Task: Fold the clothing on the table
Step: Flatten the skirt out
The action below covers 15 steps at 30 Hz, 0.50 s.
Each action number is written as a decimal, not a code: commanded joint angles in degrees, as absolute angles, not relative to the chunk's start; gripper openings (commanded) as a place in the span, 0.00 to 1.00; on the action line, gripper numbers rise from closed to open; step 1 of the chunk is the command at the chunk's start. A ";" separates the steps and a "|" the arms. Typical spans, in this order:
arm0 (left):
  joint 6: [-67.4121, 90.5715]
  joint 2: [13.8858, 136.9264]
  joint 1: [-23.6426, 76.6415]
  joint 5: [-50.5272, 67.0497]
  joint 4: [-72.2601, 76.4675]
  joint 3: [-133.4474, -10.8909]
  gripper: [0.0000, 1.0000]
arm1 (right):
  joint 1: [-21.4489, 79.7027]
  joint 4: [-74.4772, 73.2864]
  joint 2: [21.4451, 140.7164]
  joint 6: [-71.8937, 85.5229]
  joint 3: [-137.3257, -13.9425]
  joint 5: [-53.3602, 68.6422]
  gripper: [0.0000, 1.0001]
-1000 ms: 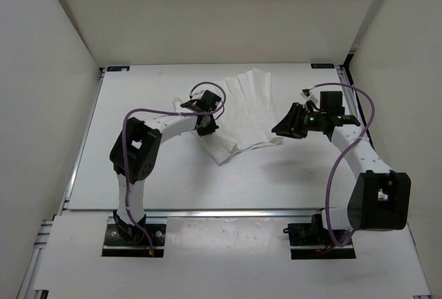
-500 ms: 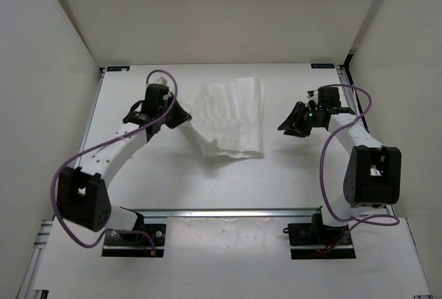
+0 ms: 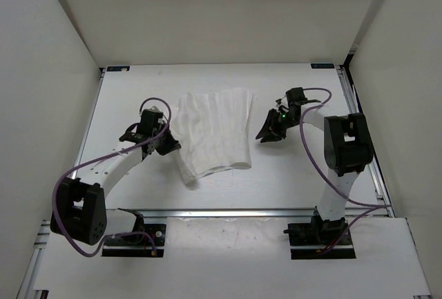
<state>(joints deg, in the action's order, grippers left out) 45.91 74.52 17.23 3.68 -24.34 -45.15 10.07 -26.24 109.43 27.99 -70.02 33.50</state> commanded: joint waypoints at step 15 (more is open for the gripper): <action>44.47 69.17 15.47 2.11 -26.72 -42.72 0.00 | 21.53 -29.62 118.91 27.95 -69.96 39.90 0.32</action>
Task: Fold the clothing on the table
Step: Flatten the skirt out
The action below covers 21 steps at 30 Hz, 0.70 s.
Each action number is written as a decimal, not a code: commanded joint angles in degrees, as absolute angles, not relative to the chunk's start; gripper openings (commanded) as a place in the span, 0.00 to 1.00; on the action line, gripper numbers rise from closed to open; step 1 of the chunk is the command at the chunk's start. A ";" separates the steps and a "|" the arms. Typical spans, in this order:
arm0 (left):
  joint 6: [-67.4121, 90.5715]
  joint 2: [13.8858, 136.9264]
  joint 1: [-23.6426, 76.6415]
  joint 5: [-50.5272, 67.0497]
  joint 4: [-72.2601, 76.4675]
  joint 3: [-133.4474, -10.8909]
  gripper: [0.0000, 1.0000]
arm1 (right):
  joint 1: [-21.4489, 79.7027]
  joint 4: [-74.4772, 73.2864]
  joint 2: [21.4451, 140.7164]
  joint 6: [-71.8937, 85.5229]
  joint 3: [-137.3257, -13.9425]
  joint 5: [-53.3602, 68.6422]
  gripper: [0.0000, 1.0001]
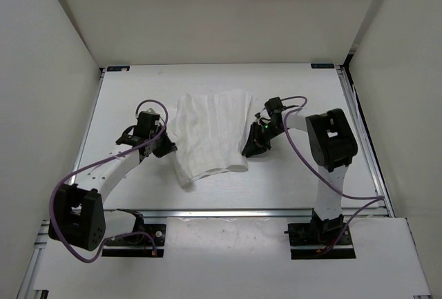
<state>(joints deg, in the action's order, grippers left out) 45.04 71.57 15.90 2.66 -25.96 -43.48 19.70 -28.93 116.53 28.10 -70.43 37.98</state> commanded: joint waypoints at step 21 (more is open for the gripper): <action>35.60 106.41 14.33 25.92 -8.79 -62.28 0.00 | 3.70 -39.29 92.03 23.47 -56.97 15.90 0.00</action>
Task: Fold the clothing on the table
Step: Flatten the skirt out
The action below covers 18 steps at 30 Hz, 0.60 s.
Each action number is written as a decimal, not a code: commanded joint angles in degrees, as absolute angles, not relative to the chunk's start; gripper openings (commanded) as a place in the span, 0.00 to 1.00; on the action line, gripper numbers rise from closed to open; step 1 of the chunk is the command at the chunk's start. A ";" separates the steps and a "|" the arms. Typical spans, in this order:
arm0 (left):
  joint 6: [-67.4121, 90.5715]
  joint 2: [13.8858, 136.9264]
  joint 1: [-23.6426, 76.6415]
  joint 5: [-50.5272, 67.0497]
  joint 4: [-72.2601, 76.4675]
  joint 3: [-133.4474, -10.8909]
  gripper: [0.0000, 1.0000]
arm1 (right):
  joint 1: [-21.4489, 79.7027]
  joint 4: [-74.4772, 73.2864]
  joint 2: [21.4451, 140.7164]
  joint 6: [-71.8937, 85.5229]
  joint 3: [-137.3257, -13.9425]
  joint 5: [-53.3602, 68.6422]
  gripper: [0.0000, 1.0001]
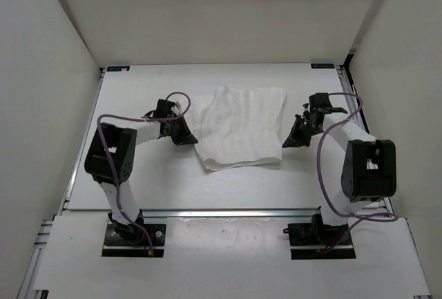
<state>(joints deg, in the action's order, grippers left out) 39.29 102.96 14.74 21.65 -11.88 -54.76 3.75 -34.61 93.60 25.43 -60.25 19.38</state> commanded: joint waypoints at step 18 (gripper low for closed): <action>40.69 83.59 11.42 32.17 -9.67 -47.47 0.69 | 4.22 -38.76 98.08 23.73 -60.55 16.52 0.00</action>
